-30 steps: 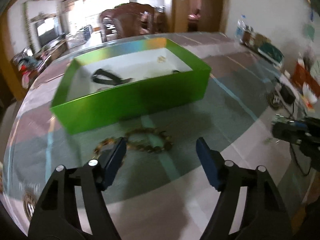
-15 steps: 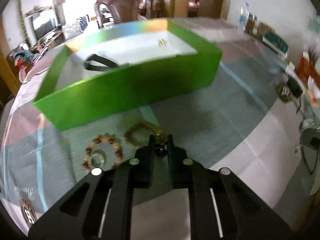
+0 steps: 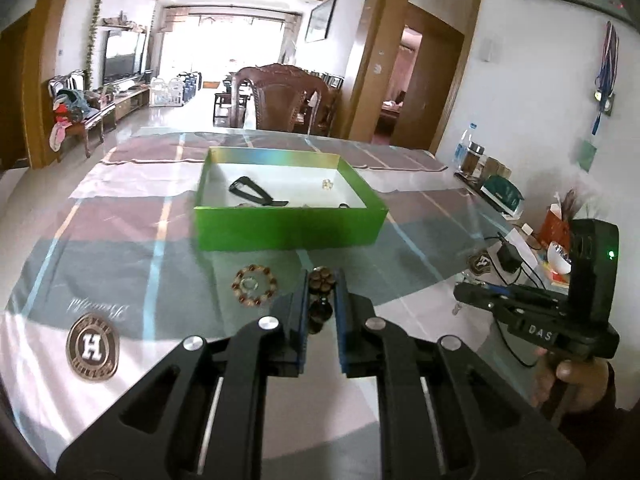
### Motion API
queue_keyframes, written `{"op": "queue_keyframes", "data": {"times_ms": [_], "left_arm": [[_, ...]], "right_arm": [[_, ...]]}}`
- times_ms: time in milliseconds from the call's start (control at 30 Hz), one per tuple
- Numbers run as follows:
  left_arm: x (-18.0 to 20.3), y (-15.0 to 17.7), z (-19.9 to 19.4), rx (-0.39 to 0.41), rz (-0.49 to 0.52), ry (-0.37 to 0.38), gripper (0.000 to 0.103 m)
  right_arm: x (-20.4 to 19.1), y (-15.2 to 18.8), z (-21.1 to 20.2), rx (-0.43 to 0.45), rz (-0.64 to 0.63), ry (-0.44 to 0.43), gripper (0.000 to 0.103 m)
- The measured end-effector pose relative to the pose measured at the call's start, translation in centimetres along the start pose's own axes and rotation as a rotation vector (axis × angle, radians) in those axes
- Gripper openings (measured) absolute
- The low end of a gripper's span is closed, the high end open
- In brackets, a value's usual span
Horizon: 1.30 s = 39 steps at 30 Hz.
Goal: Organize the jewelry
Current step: 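Close the left tool on the brown bead bracelet and lift it while the right tool holds the jade, then carry both bracelets into the green box and open both tools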
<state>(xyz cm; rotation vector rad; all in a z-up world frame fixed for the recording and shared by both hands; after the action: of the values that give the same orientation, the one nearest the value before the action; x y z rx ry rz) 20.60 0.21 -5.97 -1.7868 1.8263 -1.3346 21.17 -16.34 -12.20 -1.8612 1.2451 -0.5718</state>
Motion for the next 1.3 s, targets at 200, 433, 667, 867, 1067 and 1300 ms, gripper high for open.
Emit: {"op": "queue_keyframes", "data": {"times_ms": [200,433,667,867,1067,1300], "left_arm": [[-1.4,2.1,-0.7,-0.024,-0.036,-0.011,0.012],[-1.6,3.7,-0.3,-0.05,-0.027,-0.039,0.012],[-1.7,4.0,0.0,-0.059,-0.018,-0.062,0.012],[-1.9,4.2,0.3,-0.07,-0.017,-0.068,0.012],[-2.0,4.3,0.4,-0.07,-0.018,-0.068,0.012],[-2.0,4.4,0.6,-0.073,-0.019,-0.068,0.012]], "right_arm": [[-1.2,-0.2,-0.2,0.004,-0.023,0.002,0.015],[-1.5,-0.1,-0.3,-0.003,-0.022,0.007,0.015],[-1.4,0.1,-0.3,-0.002,-0.018,0.009,0.015],[-1.4,0.1,-0.2,-0.004,-0.018,0.009,0.015],[-1.4,0.3,-0.2,-0.005,-0.016,0.006,0.015],[-1.3,0.6,-0.1,-0.01,-0.016,0.005,0.015]]}}
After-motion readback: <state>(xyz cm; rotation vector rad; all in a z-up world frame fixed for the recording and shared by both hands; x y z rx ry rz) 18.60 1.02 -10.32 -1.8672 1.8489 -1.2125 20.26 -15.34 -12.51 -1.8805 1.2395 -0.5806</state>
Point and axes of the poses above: each gripper's, at about its wrist camera, not at the fingertips, and z roughly the way its jaws point, x to its right, y to its underside, the point moved 7 cm from there along z, roughly the way its jaws point, and after that the axes turned 14 degrees about -z, right-handed, at the moved point
